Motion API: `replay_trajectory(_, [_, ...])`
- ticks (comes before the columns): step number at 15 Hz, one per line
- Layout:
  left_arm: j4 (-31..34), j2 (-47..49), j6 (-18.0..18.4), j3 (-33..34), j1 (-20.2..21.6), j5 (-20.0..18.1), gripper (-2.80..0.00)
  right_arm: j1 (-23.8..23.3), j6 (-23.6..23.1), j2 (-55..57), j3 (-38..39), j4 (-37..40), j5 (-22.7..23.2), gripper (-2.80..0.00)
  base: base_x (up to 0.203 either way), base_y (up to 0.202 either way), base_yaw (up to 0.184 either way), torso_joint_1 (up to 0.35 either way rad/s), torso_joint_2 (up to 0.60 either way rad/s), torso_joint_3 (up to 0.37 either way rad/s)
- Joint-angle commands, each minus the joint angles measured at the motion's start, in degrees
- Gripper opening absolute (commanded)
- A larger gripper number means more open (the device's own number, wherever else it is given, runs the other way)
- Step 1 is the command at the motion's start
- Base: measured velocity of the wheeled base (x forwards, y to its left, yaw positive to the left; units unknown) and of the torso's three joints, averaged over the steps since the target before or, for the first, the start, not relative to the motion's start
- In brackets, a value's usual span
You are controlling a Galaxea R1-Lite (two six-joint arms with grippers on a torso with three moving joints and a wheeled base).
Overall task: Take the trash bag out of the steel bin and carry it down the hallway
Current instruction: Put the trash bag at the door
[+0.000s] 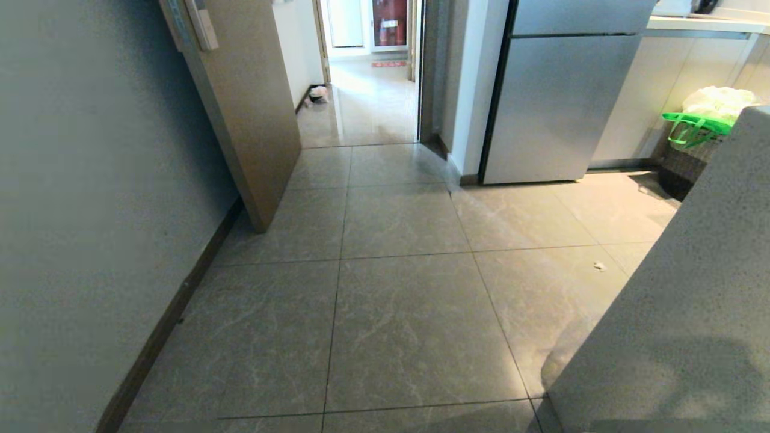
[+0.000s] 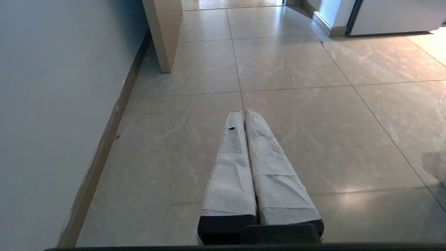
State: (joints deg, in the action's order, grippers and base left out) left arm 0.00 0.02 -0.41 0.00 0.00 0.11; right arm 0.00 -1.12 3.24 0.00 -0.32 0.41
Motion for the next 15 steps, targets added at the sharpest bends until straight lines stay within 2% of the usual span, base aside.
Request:
replay_trajectory(1, [0.00,-0.11,-0.02,0.09,0.00,0.03,-2.80,0.00,-0.02,0.10,0.00,-0.03,0.02,-2.80,0.190,0.000,0.002,0.001,0.00,0.006])
replay_trajectory(15, [0.00,-0.11,-0.02,0.09,0.00,0.07,-2.80,0.00,-0.02,0.10,0.00,-0.03,0.02,-2.80,0.189,0.000,0.001,0.003,0.00,0.003])
